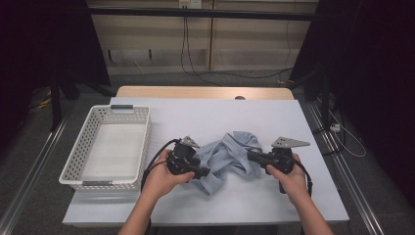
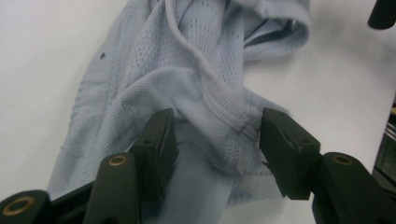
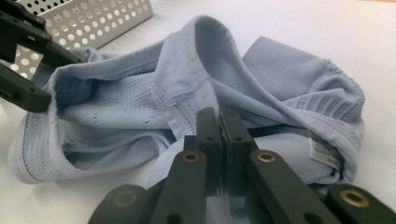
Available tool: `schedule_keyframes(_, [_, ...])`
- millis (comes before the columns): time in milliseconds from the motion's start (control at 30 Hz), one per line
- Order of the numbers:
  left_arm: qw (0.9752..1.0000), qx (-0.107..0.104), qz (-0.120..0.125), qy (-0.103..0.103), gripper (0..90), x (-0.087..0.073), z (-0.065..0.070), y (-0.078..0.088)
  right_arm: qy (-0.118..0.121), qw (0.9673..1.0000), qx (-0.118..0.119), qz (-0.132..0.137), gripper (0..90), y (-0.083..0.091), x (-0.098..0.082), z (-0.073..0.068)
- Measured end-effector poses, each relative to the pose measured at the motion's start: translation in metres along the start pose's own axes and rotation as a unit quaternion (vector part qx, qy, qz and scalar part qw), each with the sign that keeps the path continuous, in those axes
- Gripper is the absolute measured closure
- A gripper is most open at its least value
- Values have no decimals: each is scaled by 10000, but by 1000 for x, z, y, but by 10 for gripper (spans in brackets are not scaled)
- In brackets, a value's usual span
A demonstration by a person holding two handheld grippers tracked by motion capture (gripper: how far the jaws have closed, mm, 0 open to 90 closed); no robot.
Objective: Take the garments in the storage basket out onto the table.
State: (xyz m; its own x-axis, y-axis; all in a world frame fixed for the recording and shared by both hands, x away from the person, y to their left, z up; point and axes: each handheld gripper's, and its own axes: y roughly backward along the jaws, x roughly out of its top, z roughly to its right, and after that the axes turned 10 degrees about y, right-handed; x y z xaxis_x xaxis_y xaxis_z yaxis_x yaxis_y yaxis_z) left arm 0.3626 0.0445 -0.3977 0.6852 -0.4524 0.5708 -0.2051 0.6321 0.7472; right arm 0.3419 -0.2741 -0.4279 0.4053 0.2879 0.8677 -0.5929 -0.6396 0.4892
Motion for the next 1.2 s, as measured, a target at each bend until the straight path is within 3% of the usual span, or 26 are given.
schedule_keyframes(233, [9997,-6,-238,-60,726,-1,3,-6,17,10000,14,-23,877,-1,0,-1])
schedule_keyframes(367, [9996,-82,-278,-4,831,0,3,-7,88,10000,1,24,814,-1,1,-2])
schedule_keyframes(433, [9995,-152,-256,52,841,2,2,-4,152,9998,37,91,753,0,4,-4])
schedule_keyframes(500, [9996,-179,-168,100,843,3,2,0,208,9996,12,173,625,0,8,-6])
schedule_keyframes(767, [9995,-253,-25,191,844,8,-2,9,403,9991,43,99,475,-4,18,-17])
schedule_keyframes(833, [9994,-283,-23,195,844,9,-2,10,423,9991,40,20,476,-9,19,-18])
schedule_keyframes(900, [9994,-290,-17,193,844,11,-3,10,398,9990,188,-20,504,-15,18,-19])
schedule_keyframes(967, [9994,-289,-43,200,843,12,-3,11,407,9987,293,-55,576,-19,18,-20])
schedule_keyframes(1033, [9994,-286,-25,206,843,13,-3,12,398,9985,366,21,753,-19,19,-21])
schedule_keyframes(1100, [9994,-293,26,208,843,15,-3,15,369,9985,408,52,865,-18,20,-20])
schedule_keyframes(1200, [9992,-330,83,226,842,20,-4,22,351,9985,387,128,884,-12,24,-17])
